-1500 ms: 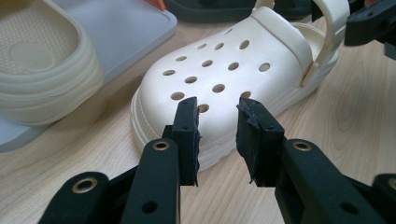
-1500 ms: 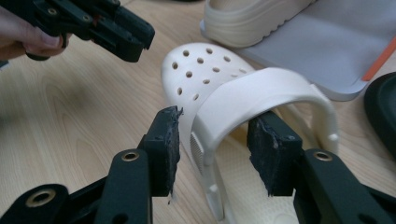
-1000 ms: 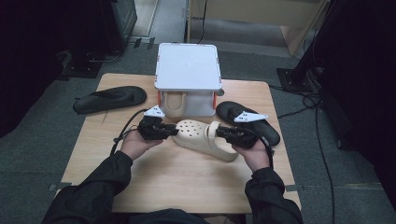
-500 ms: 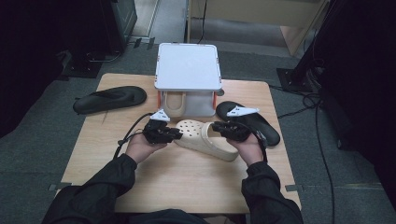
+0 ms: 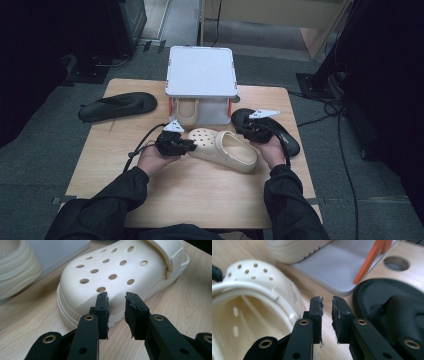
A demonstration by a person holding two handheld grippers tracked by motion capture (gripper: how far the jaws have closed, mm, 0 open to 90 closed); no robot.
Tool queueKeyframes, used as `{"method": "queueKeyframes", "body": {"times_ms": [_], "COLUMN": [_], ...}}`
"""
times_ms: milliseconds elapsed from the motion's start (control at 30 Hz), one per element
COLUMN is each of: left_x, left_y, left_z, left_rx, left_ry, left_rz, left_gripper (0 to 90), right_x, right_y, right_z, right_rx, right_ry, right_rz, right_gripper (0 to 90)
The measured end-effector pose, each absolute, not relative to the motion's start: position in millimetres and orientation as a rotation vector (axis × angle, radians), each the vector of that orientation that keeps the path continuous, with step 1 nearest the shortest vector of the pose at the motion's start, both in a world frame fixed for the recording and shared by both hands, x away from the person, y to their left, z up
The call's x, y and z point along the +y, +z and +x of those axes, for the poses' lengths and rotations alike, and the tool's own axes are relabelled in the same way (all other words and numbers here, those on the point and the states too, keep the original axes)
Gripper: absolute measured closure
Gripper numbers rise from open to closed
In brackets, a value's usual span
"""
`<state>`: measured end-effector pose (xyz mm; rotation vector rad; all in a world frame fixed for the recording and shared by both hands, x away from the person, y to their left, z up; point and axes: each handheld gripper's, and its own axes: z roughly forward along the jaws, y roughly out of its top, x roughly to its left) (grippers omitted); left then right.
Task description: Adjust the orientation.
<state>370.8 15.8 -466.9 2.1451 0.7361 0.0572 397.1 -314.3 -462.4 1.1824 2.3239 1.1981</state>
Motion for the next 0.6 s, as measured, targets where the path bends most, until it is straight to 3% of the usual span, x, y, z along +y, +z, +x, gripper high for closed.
{"method": "queueKeyframes", "body": {"times_ms": [600], "left_x": [19.7], "left_y": [-468.9], "left_z": [376.6], "left_rx": [0.758], "left_ry": [0.076], "left_rz": [2.13], "left_gripper": [72.8], "right_x": [-308.9], "right_y": [-468.9], "right_z": [387.9], "right_rx": [2.461], "right_ry": [1.186], "right_rz": [1.189], "right_gripper": [82.8]}}
